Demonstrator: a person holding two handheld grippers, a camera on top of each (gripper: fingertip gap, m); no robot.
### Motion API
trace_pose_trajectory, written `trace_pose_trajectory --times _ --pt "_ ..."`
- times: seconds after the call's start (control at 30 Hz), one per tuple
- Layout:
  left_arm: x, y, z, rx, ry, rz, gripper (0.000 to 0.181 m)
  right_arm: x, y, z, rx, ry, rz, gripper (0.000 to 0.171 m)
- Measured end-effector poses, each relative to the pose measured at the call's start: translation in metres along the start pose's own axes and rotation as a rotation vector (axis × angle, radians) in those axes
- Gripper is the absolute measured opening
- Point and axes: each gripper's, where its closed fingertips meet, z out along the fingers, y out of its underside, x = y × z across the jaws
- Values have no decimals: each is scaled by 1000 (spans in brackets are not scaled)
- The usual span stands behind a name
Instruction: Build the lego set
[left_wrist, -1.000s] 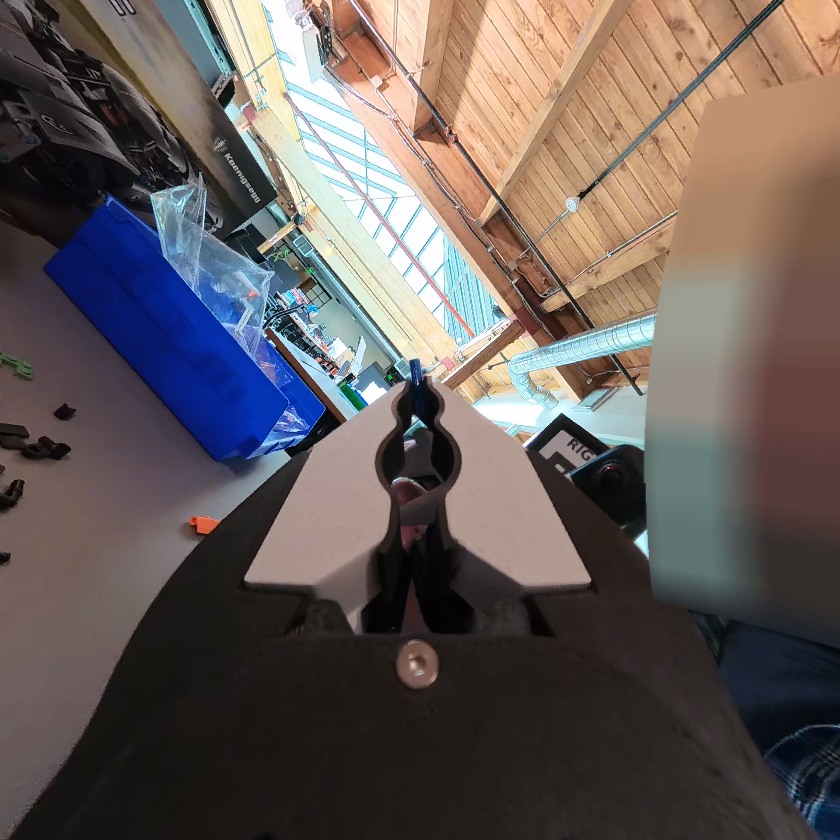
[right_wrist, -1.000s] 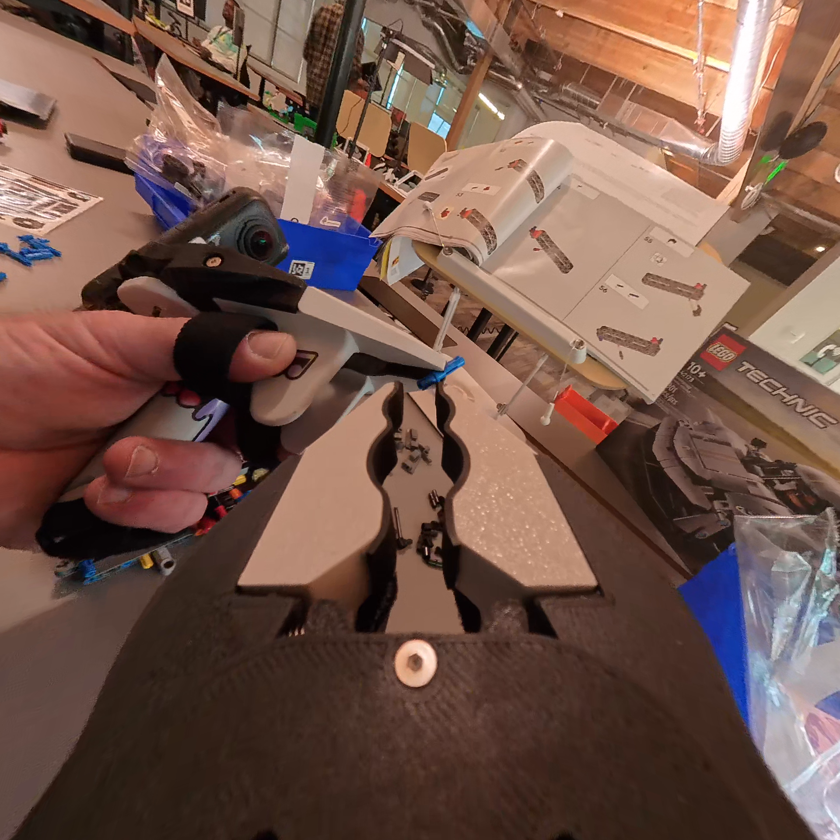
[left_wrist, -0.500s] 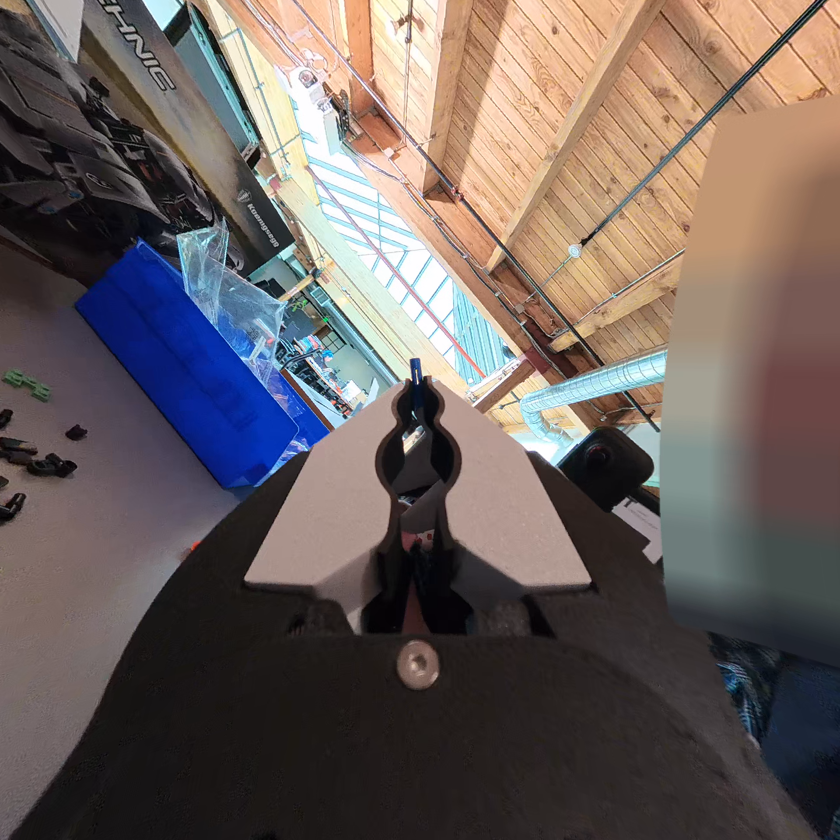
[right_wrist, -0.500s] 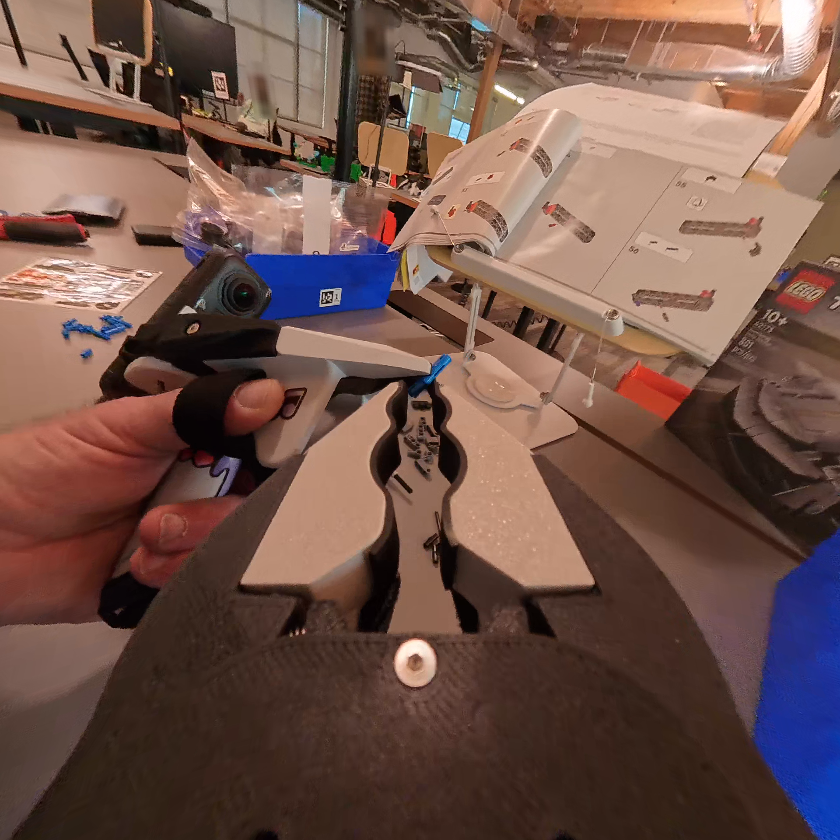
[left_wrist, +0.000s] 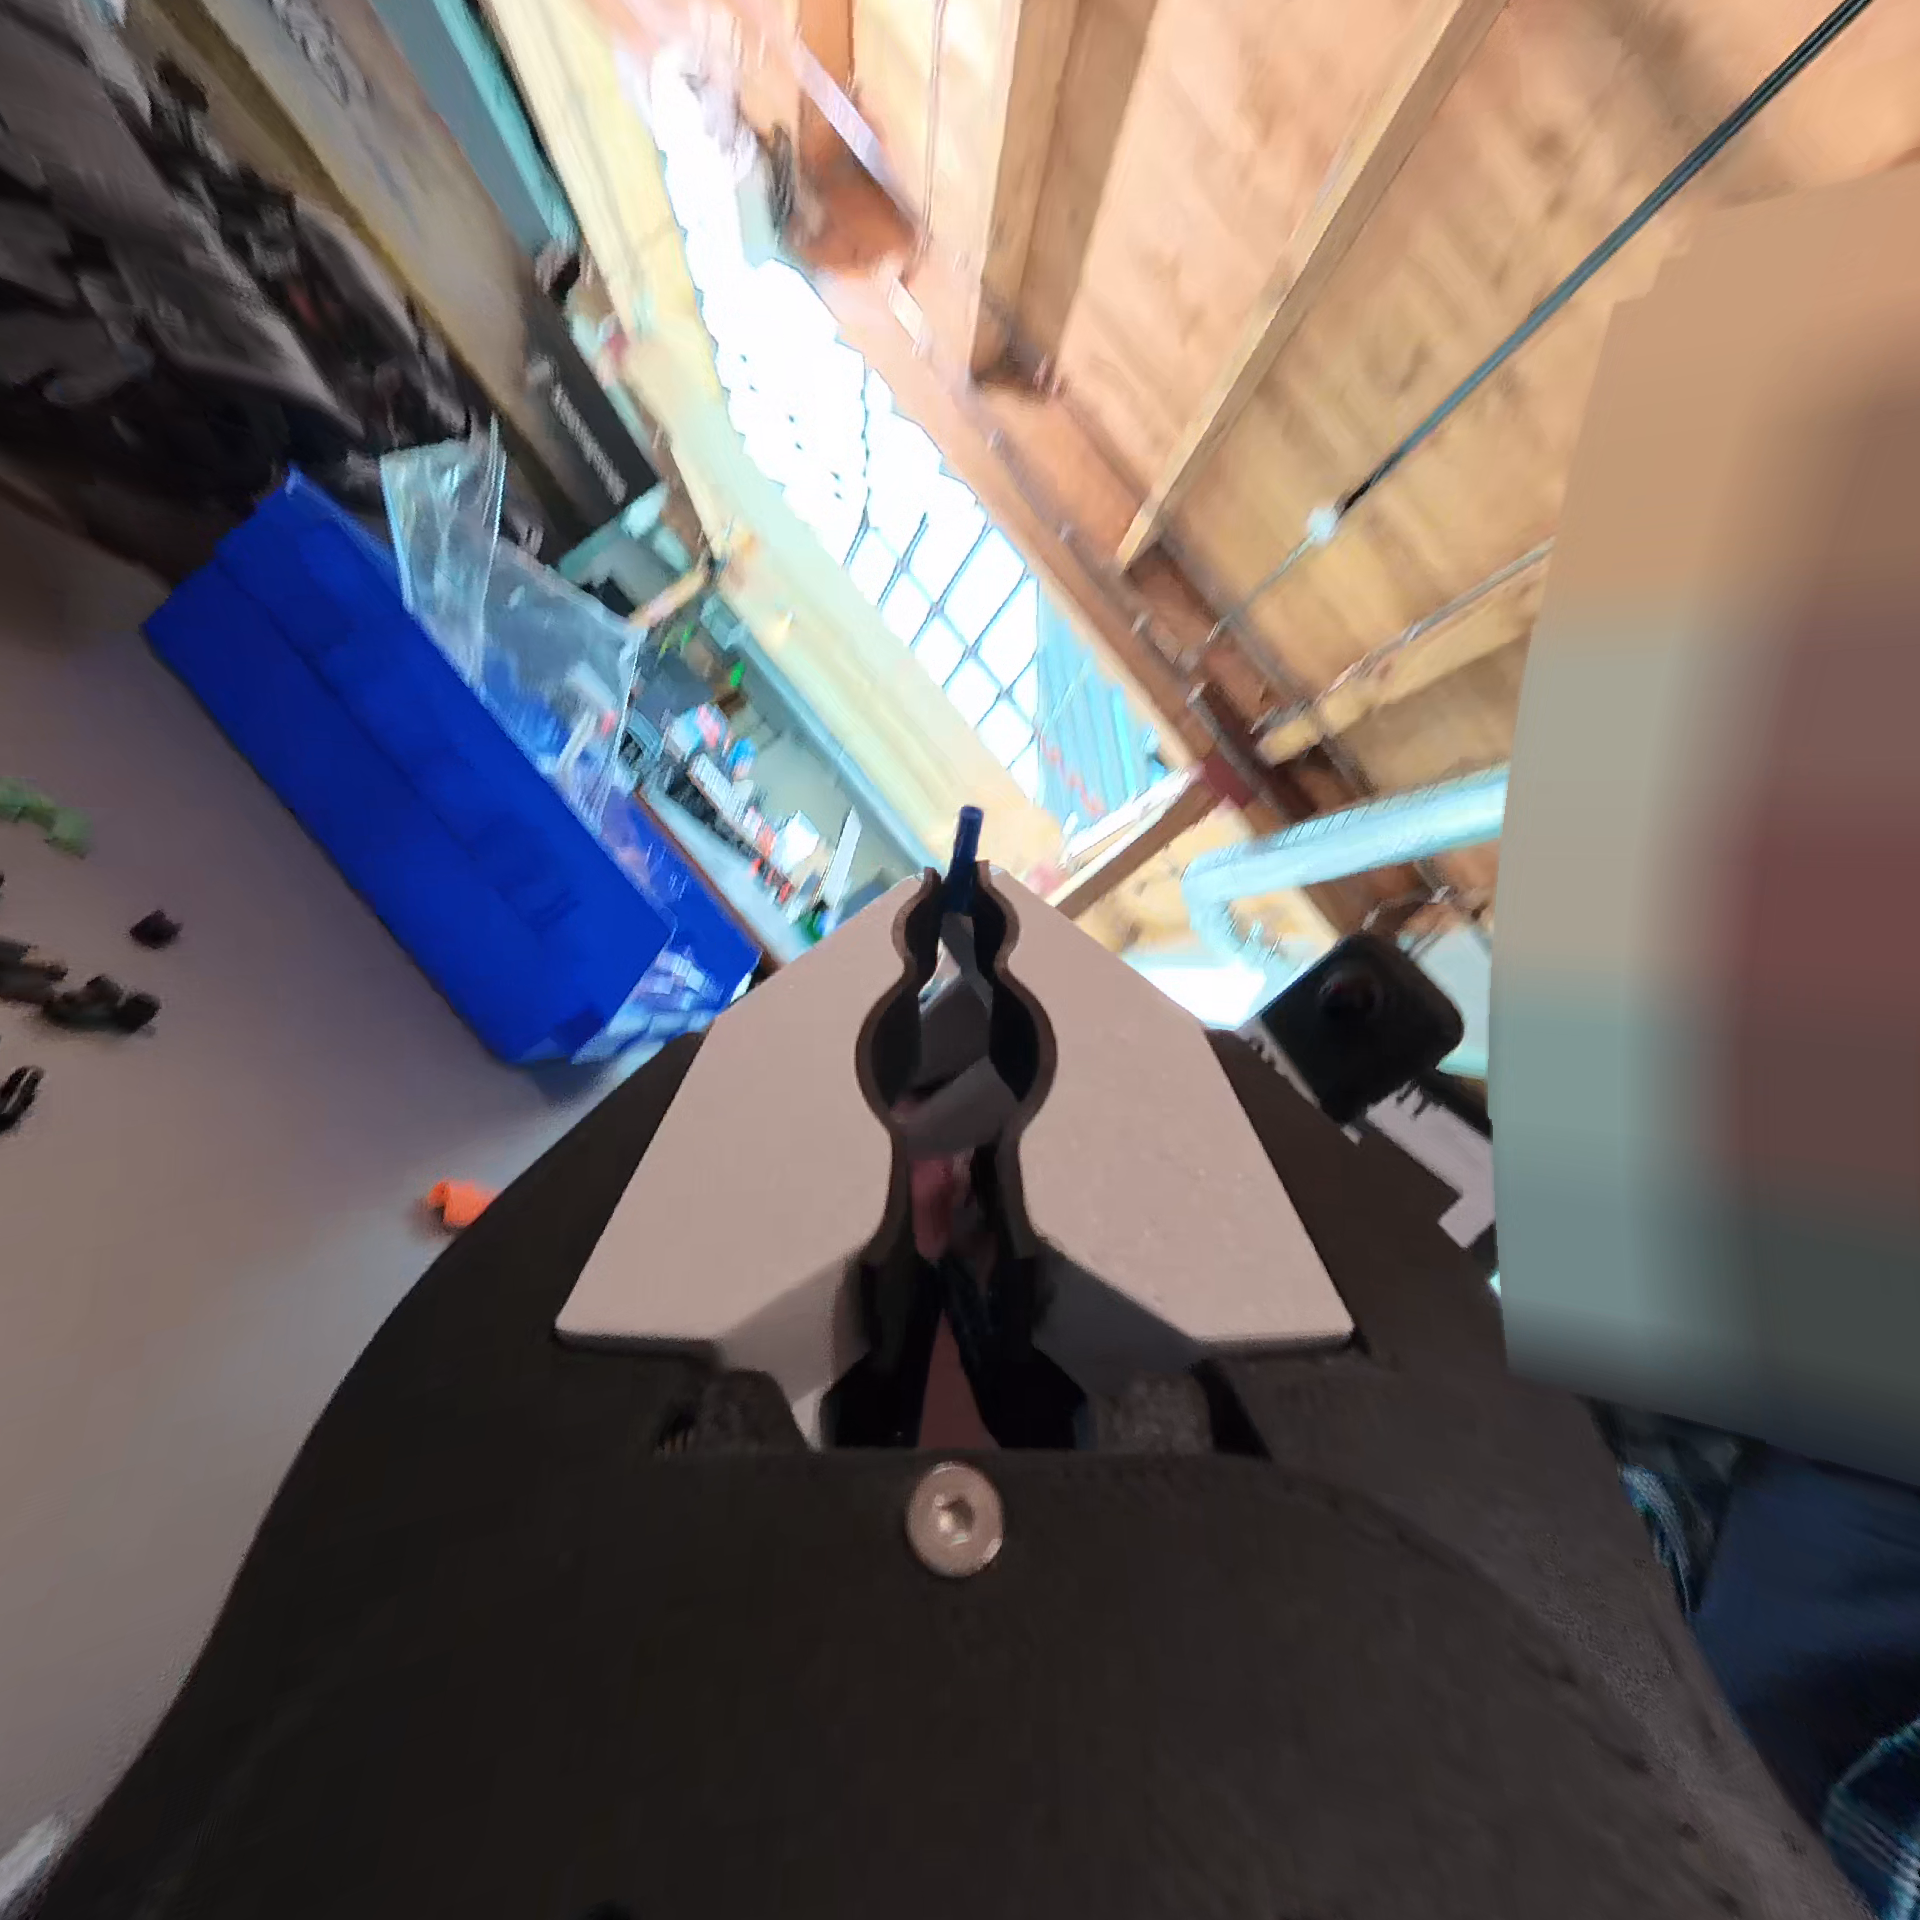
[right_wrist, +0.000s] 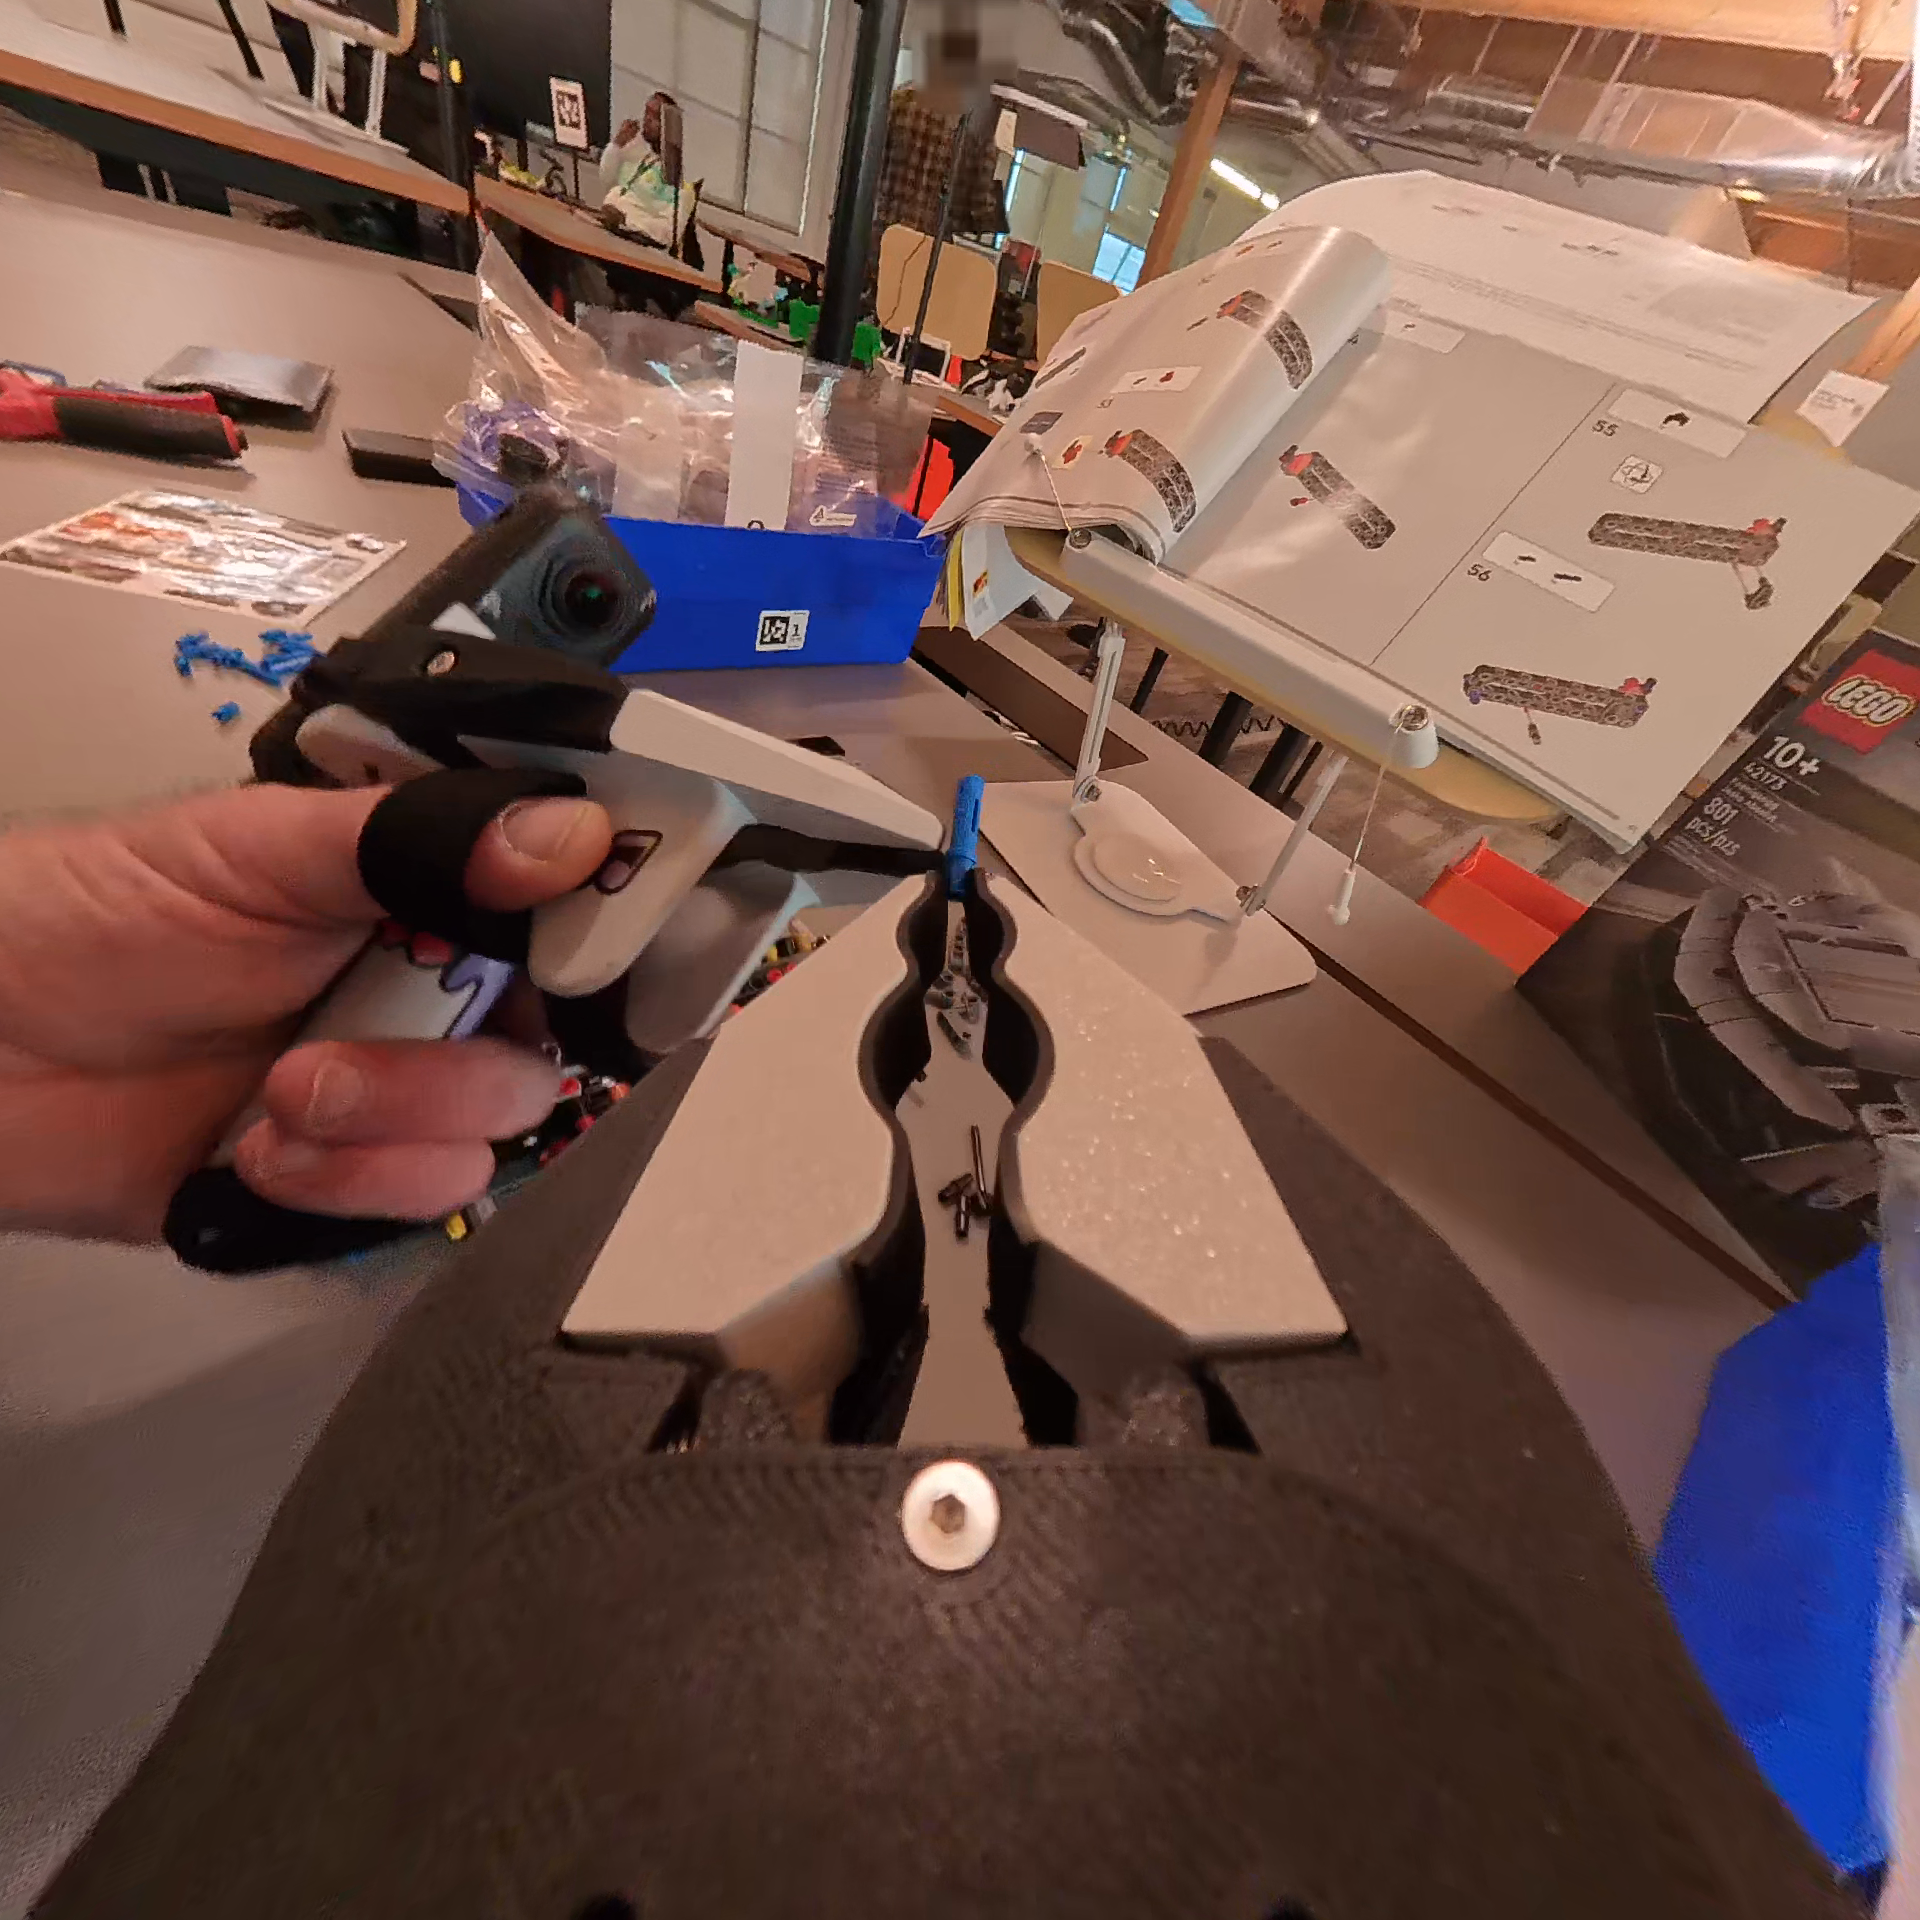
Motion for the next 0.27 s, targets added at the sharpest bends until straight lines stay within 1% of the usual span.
trace_pose_trajectory --times 0.07,0.13,0.23,0.27 --pt "-2 4 -4 -60 -43 42 4 3 3 -8 -23 -11 -11 1" --pt "-4 7 -11 -137 -115 164 8 5 10 -19 -64 -47 -10 1" --pt "-11 20 -27 -332 -238 359 19 3 32 -40 -160 -106 -17 1" --pt "-16 28 -33 -423 -279 417 22 3 41 -47 -193 -107 -22 1"
